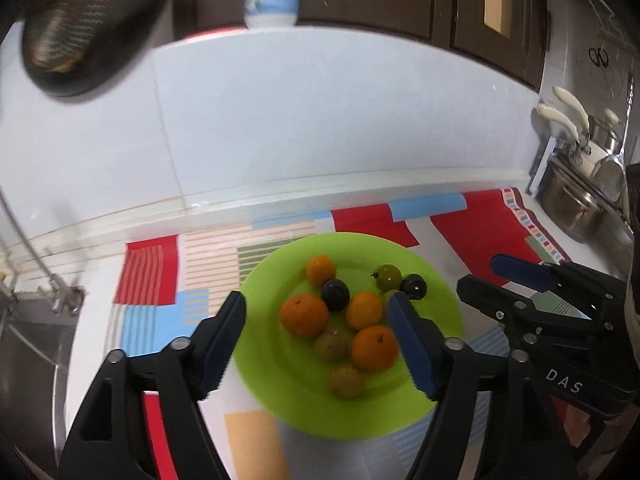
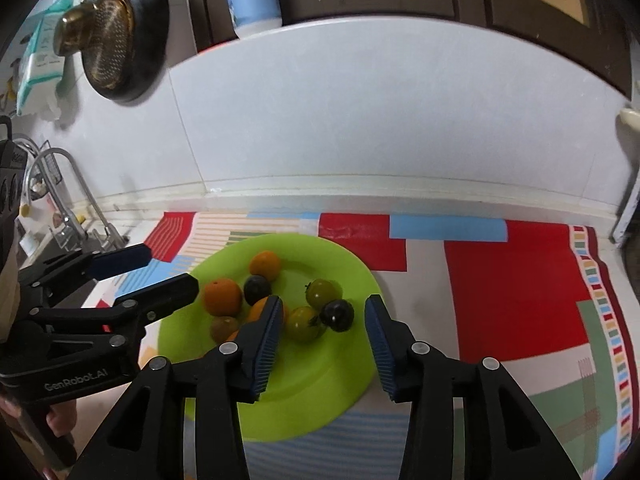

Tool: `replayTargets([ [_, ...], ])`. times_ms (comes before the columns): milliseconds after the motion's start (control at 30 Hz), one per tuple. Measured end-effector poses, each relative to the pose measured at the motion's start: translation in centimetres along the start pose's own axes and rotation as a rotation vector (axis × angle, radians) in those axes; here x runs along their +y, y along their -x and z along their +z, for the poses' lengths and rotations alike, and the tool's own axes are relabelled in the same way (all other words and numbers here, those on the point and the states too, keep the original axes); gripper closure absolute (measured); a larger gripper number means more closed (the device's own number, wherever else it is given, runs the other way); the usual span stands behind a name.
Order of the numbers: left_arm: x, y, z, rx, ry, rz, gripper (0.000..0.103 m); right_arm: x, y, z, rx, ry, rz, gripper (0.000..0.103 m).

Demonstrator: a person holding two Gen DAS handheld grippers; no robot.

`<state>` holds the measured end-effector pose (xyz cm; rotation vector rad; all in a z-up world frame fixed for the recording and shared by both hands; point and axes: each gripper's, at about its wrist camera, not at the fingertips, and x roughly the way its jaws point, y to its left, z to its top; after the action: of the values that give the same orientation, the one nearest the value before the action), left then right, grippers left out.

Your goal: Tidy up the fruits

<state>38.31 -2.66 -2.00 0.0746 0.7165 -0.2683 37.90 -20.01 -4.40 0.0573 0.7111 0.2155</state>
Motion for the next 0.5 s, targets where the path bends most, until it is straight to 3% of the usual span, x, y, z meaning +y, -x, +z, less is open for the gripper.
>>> replayTargets([
  [267, 0.4, 4.8, -2.1, -0.051, 0.031, 0.045, 0.011, 1.7, 4.2, -1.4, -0.036, 0.001, -0.027, 0.046],
  [500, 0.6, 7.9, -4.0, -0.069, 0.019, 0.055, 0.008, 3.3, 7.7, -3.2, -0.063, -0.013, -0.053, 0.043],
])
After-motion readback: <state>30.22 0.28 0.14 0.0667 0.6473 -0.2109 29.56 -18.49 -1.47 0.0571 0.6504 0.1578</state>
